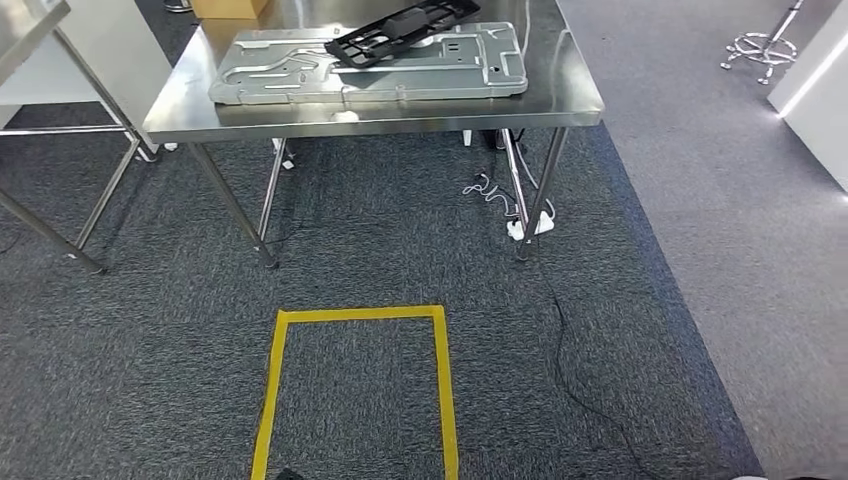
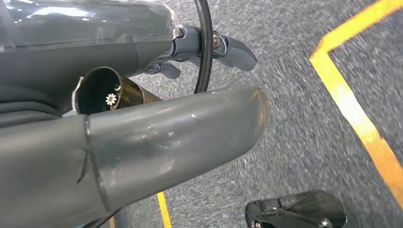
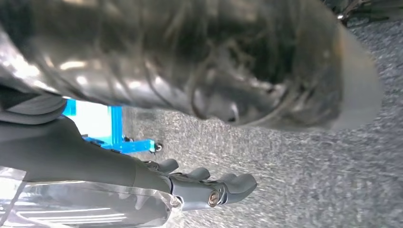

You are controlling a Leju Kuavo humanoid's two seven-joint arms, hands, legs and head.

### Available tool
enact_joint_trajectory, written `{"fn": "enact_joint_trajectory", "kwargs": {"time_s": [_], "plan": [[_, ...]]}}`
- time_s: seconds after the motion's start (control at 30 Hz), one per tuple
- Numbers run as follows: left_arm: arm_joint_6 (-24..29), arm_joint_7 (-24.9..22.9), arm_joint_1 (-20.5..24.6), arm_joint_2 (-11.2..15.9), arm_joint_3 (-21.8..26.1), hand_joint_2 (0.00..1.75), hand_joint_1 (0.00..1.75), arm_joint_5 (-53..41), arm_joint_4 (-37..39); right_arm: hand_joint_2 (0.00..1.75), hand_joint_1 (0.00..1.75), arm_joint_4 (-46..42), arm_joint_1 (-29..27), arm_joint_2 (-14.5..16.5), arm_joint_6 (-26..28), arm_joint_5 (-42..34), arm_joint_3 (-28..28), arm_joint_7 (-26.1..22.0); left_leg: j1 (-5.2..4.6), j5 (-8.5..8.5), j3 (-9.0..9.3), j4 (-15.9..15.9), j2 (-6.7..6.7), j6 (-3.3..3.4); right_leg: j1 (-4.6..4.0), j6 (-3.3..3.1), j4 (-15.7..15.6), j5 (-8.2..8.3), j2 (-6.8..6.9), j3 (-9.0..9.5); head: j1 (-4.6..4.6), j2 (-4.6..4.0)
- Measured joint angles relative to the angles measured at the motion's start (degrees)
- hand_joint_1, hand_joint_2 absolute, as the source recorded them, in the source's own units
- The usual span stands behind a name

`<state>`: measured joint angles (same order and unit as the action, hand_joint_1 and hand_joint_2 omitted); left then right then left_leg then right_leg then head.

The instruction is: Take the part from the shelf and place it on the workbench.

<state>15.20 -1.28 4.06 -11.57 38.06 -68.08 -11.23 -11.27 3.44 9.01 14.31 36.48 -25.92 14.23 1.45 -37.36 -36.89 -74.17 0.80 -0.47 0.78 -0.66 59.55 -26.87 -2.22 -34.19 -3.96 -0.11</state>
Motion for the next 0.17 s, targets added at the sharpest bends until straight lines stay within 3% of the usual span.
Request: {"fn": "enact_joint_trajectory", "kwargs": {"time_s": [0.07,0.13,0.17], "plan": [[0.2,0.3,0.0,0.1,0.2,0.00,0.00,0.7,0.0,0.00,0.00,0.0,-0.1,0.0,0.1,0.4,0.0,0.0,-0.50,3.42,2.24,4.4,-0.91,1.17,-0.50,-0.11,0.0,0.20,-1.70,0.00,0.00,0.00],[0.5,0.6,0.1,0.3,0.7,0.00,0.00,1.7,0.0,0.00,0.00,0.0,0.0,0.1,0.2,0.8,0.0,0.2,-0.90,6.62,5.67,11.8,-3.91,2.75,-0.70,0.02,0.1,0.44,-3.30,-0.07,-0.05,0.00],[0.6,0.7,0.1,0.4,0.8,0.00,0.00,1.9,0.0,0.00,0.00,0.0,0.0,0.2,0.3,0.9,0.0,0.3,-0.98,7.27,6.51,13.7,-4.94,3.19,-0.72,0.06,0.1,0.50,-3.67,-0.11,-0.07,0.00]]}}
